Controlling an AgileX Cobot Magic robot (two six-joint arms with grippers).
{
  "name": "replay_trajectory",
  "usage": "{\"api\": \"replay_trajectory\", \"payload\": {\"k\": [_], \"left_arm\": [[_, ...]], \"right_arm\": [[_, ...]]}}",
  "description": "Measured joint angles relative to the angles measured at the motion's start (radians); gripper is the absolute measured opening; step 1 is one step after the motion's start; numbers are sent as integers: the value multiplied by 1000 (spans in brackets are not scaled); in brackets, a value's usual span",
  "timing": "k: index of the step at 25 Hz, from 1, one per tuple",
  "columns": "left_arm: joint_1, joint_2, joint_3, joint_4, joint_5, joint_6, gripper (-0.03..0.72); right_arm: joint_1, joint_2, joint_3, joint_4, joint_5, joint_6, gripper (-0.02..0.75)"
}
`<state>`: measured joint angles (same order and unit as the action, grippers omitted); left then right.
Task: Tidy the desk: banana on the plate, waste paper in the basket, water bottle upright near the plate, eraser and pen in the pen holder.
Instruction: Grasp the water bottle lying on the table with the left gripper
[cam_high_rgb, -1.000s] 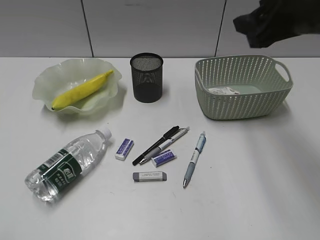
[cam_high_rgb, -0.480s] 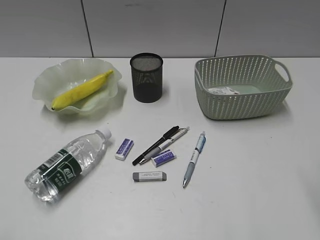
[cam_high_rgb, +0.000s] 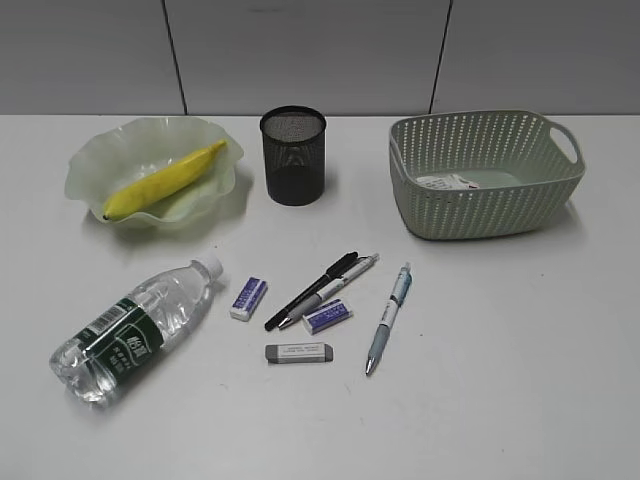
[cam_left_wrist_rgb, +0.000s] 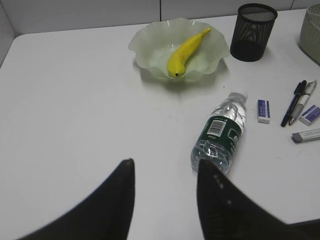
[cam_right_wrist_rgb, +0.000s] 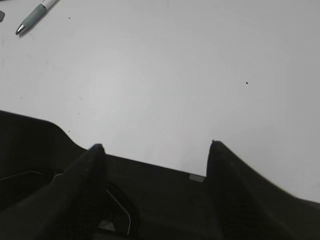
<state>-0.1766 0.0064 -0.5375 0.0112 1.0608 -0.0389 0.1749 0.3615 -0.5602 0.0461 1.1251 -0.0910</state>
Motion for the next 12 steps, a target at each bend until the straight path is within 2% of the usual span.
{"api": "replay_trajectory", "payload": {"k": [8,12], "left_arm": [[0,4,0,0,-1,0,309],[0,91,-17,-32,-37,60,309]], "right_arm": [[0,-342,15,-1,9,2,498],[0,-368,16,-4,9,5,498]]}}
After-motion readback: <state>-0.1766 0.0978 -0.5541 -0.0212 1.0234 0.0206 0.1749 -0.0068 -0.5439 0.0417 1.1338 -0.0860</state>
